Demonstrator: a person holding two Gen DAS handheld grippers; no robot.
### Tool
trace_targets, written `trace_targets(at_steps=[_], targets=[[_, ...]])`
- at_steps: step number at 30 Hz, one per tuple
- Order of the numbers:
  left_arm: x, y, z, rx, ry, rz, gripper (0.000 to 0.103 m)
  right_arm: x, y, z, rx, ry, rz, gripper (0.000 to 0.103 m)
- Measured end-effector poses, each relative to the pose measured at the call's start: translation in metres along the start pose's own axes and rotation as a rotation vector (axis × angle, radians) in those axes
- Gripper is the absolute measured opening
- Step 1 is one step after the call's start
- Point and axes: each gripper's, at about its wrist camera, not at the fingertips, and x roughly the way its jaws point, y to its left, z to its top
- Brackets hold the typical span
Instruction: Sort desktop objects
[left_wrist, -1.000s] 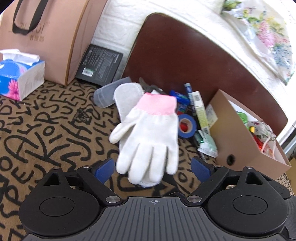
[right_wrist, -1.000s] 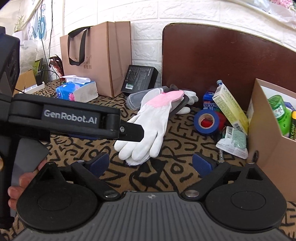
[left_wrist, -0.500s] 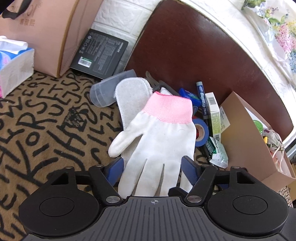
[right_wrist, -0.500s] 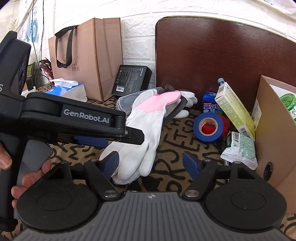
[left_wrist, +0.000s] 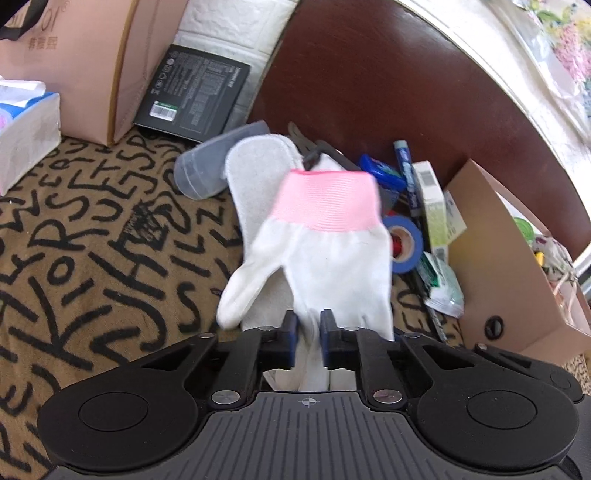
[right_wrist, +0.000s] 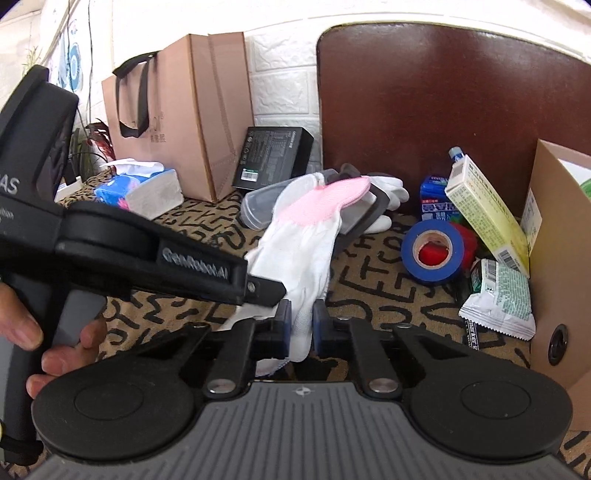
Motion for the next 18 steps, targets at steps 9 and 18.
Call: trace_targets(at_steps=[9, 18], targets=[[-0.049, -0.024, -0.032, 0.053, -0.017, -0.026, 0.006, -0.044, 0.008, -0.003, -0.034, -0.006, 0.058, 0.008], [-0.09, -0.044, -0.095, 0.069, 0.051, -0.056, 0.006, -0.101, 0.016, -0.037, -0.015, 0.06, 0.089, 0.008]])
